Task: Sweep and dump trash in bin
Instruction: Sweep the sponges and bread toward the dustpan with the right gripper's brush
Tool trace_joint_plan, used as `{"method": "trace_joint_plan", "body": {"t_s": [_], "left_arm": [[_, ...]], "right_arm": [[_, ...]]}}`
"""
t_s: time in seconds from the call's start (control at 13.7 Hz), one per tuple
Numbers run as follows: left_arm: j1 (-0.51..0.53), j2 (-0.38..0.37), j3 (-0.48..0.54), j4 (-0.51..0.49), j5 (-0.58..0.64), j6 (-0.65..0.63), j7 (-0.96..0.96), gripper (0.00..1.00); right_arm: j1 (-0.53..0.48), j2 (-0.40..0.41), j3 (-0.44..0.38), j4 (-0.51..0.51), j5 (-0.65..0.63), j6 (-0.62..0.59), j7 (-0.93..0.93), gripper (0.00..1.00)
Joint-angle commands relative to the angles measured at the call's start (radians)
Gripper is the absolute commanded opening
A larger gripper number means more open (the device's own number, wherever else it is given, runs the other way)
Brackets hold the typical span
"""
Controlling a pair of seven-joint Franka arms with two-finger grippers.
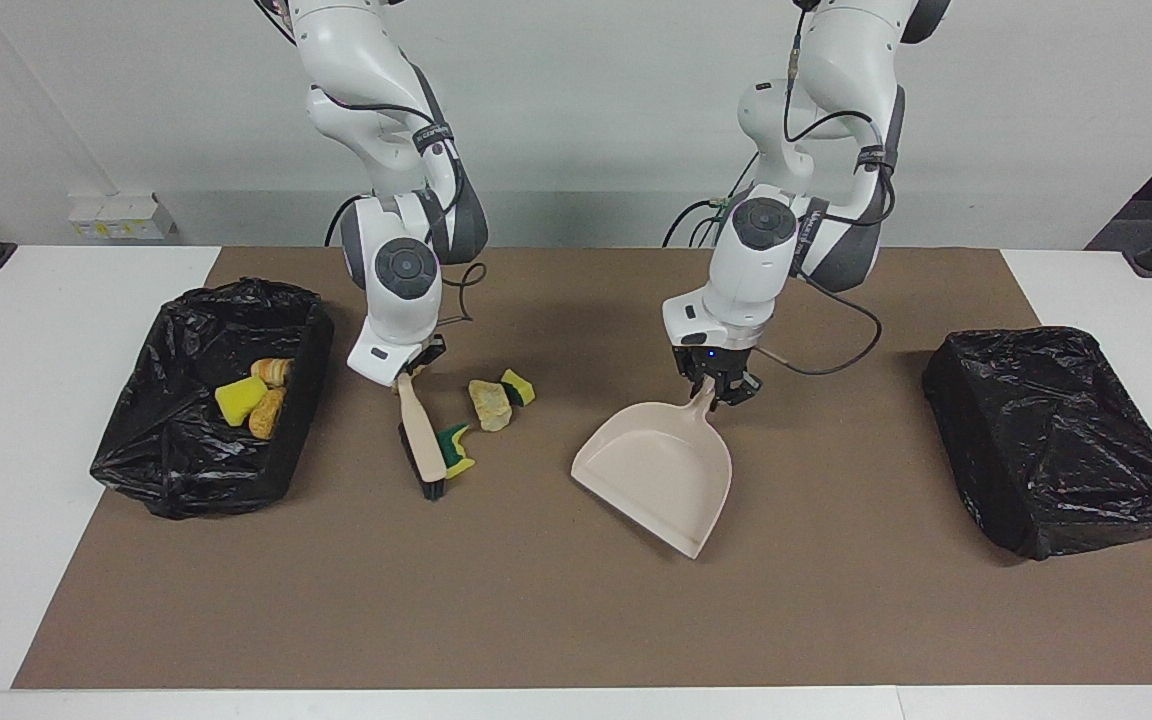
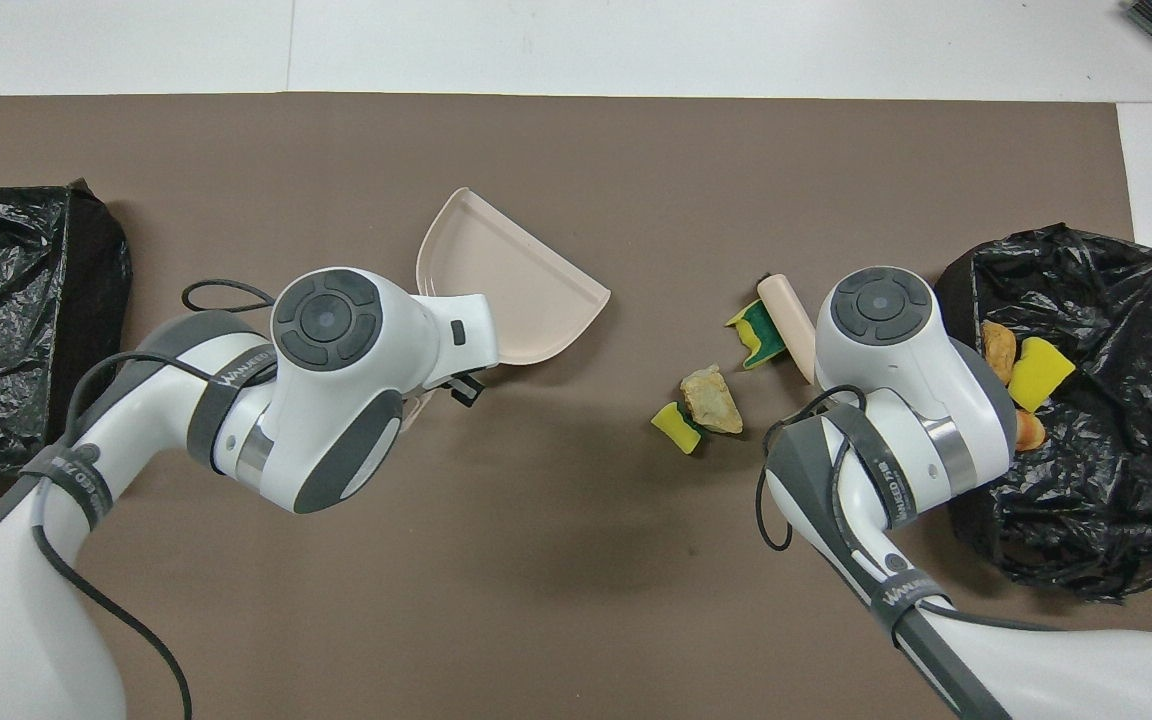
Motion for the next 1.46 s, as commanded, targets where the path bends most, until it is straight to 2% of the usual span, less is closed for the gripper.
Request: {"method": "trace_joint_plan", "body": {"t_s": [0.0, 0.15, 0.37, 0.51, 0.59, 0.81, 1.03, 1.17, 1.39], "left_arm": [[0.029, -0.028, 0.005, -0.006, 0.019, -0.034, 0.188, 0.00], [0.041, -0.027, 0.034, -0.004, 0.019, -0.032, 0.346, 0.00], [0.044, -0.050, 0.034, -0.038, 0.030, -0.040, 0.440, 0.00], [0.030, -0.065, 0.034, -0.044, 0.045, -0.101, 0.532, 0.00], [0.017, -0.080, 0.029, -0.052, 0.103, -0.110, 0.538, 0.00], [-0.008, -0.092, 0.000, -0.084, 0.130, -0.112, 0.540, 0.00], [-0.010, -0.085, -0.046, -0.095, 0.130, -0.093, 0.540, 0.00], [-0.028, -0.089, -0.075, -0.104, 0.130, -0.106, 0.542, 0.00], [-0.065, -0.071, -0.077, -0.110, 0.130, -0.087, 0.540, 0.00]], "right_arm": [[0.022, -0.033, 0.004, 0.006, 0.091, -0.074, -0.044, 0.00], [0.013, -0.073, 0.004, 0.006, 0.102, -0.130, -0.049, 0.00], [0.008, -0.120, 0.004, -0.016, 0.130, -0.226, -0.046, 0.00], [-0.018, -0.137, -0.001, -0.016, 0.130, -0.253, -0.046, 0.00], [-0.039, -0.140, -0.001, -0.017, 0.130, -0.256, -0.044, 0.00], [-0.053, -0.150, -0.007, -0.025, 0.110, -0.246, -0.013, 0.00], [-0.095, -0.222, -0.006, -0.123, 0.087, -0.177, -0.010, 0.00], [-0.105, -0.290, -0.006, -0.241, -0.002, -0.093, -0.004, 0.00], [-0.136, -0.387, -0.006, -0.407, -0.016, 0.032, 0.005, 0.00]]}}
